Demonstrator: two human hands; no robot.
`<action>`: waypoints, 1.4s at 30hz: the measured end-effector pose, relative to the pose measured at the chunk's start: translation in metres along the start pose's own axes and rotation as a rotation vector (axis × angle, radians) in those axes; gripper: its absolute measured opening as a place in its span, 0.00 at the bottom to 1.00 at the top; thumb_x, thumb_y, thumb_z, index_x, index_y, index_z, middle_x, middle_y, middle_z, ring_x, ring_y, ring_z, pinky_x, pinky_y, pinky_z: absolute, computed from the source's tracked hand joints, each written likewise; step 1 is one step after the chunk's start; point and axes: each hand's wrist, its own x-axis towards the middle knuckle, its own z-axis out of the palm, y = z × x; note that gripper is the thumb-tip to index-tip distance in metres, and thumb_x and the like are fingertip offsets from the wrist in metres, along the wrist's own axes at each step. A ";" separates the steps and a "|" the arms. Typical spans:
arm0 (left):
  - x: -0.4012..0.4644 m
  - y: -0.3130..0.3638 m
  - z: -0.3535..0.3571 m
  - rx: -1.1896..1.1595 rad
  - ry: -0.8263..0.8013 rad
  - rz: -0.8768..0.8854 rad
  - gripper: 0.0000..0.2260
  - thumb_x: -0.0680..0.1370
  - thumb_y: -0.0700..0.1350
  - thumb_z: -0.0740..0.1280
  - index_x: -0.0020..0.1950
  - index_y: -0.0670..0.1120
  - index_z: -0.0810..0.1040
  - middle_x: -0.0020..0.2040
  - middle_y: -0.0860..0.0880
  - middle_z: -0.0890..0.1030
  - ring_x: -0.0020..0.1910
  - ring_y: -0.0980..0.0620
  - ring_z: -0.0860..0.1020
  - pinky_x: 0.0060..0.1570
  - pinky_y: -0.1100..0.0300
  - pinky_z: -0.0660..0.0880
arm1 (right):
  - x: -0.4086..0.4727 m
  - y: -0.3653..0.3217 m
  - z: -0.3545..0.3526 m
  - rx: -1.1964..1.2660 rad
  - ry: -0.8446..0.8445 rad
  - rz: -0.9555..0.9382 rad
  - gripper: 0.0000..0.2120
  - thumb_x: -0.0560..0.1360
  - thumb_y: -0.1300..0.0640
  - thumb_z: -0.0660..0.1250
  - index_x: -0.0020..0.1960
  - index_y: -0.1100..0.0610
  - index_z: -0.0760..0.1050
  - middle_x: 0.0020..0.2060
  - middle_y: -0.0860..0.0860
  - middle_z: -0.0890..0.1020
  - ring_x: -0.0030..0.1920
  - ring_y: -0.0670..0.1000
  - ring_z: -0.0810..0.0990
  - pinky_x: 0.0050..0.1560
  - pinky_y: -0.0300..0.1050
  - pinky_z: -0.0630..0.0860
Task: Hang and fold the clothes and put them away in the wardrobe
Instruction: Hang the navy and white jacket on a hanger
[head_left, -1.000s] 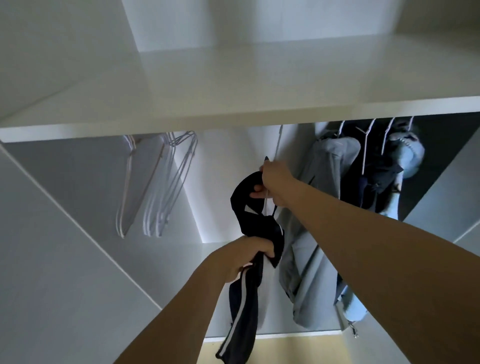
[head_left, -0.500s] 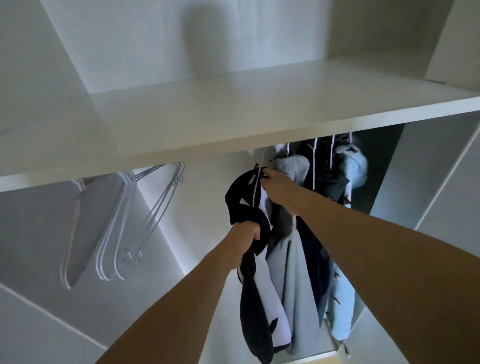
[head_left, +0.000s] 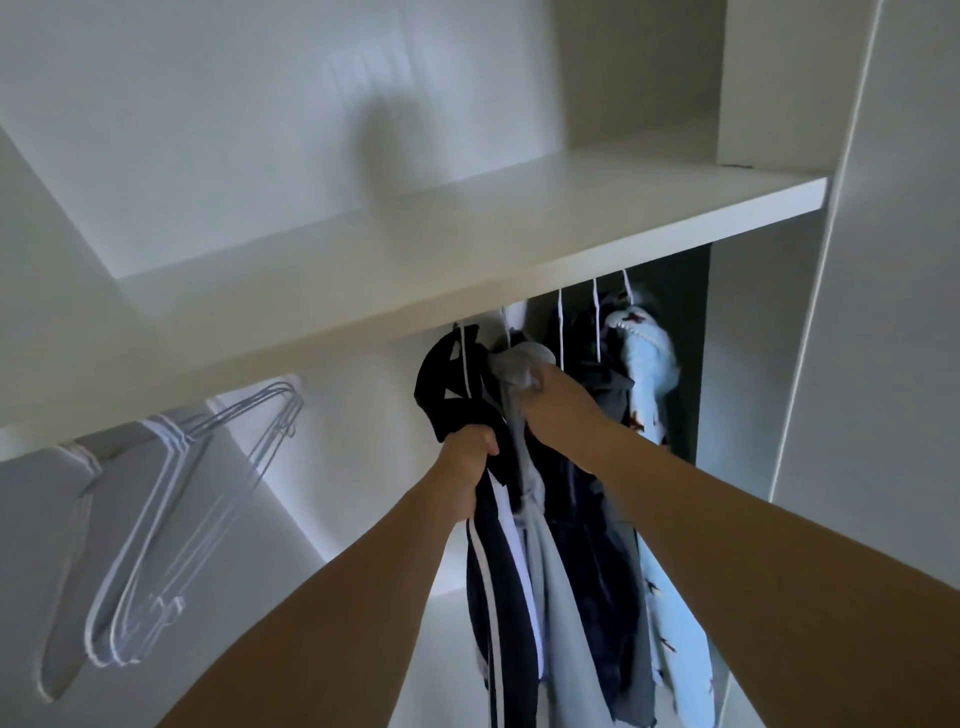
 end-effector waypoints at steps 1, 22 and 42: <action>-0.002 0.003 0.002 -0.002 -0.021 0.035 0.10 0.75 0.36 0.60 0.54 0.37 0.75 0.49 0.42 0.73 0.47 0.44 0.73 0.54 0.52 0.74 | -0.002 0.004 -0.001 0.010 -0.014 -0.021 0.13 0.80 0.61 0.55 0.62 0.63 0.69 0.45 0.55 0.72 0.44 0.52 0.71 0.45 0.44 0.67; -0.008 -0.008 0.010 0.284 -0.058 0.051 0.17 0.75 0.54 0.64 0.59 0.45 0.74 0.57 0.45 0.78 0.52 0.48 0.76 0.42 0.59 0.70 | -0.034 0.030 -0.025 0.061 -0.011 0.019 0.17 0.79 0.60 0.56 0.66 0.63 0.66 0.47 0.53 0.75 0.39 0.49 0.73 0.37 0.39 0.70; -0.140 -0.142 0.044 0.902 0.180 1.217 0.20 0.77 0.50 0.56 0.63 0.39 0.73 0.58 0.42 0.77 0.57 0.42 0.76 0.58 0.48 0.75 | -0.240 0.069 -0.084 -0.269 0.016 0.204 0.24 0.79 0.60 0.57 0.75 0.55 0.58 0.73 0.52 0.63 0.72 0.51 0.64 0.69 0.43 0.62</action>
